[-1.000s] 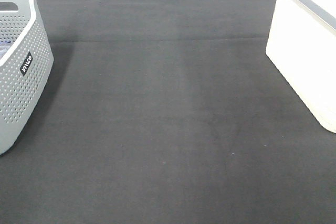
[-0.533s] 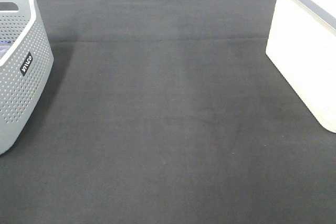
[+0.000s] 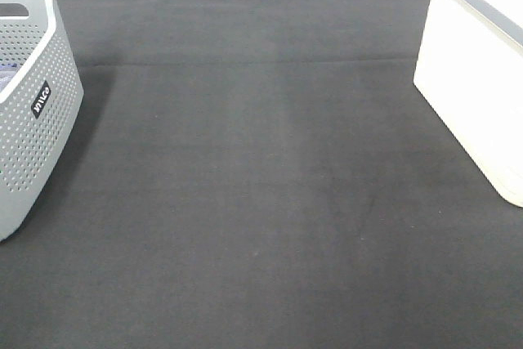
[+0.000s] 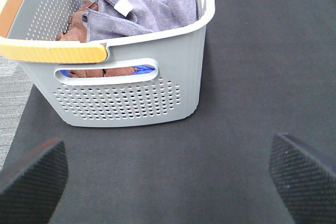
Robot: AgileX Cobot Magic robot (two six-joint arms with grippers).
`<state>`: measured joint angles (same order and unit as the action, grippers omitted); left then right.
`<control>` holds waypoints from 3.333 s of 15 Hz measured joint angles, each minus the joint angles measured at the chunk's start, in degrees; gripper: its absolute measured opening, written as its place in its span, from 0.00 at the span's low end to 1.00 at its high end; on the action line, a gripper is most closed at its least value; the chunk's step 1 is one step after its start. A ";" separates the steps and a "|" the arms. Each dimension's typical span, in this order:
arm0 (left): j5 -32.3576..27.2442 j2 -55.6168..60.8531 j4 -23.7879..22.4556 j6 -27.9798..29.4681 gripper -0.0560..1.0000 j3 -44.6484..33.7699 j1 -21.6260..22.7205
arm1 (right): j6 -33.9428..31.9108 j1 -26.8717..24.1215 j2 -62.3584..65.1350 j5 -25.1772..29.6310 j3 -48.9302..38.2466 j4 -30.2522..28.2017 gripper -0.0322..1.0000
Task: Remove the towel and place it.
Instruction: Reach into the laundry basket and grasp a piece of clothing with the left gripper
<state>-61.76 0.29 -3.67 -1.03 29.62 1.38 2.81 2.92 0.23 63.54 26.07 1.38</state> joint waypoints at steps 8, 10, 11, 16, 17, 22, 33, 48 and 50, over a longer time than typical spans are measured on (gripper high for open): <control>0.00 0.00 0.00 0.00 0.99 0.00 0.00 | 0.00 0.00 0.00 0.00 0.00 0.00 0.77; 0.00 0.00 0.00 0.00 0.99 0.00 0.00 | 0.00 0.00 0.00 0.00 0.00 0.00 0.77; 0.00 0.00 0.00 0.00 0.99 0.00 0.00 | 0.00 0.00 0.00 0.00 0.00 0.00 0.77; -0.69 -0.74 0.00 -4.18 0.99 0.80 0.00 | 0.00 0.00 0.00 0.00 0.00 0.00 0.77; -1.49 -1.72 0.00 -5.90 0.99 1.60 0.00 | 0.00 0.00 0.00 0.00 0.00 0.00 0.77; -5.67 -22.40 -0.34 -24.01 0.99 16.90 0.00 | 0.00 0.00 0.00 0.00 0.00 0.00 0.77; -4.70 -74.54 -6.53 -48.64 0.99 50.88 2.23 | 0.00 0.00 0.00 0.00 0.00 0.00 0.77; 18.96 -109.49 -7.16 -66.81 0.92 52.31 13.18 | 0.00 0.00 0.00 0.00 0.00 0.00 0.77; 19.88 -111.27 -7.16 -66.86 0.84 52.31 12.32 | 0.00 0.00 0.00 0.00 0.00 0.00 0.77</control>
<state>-41.88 -110.98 -10.83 -67.90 81.93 13.69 2.81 2.92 0.23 63.54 26.07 1.38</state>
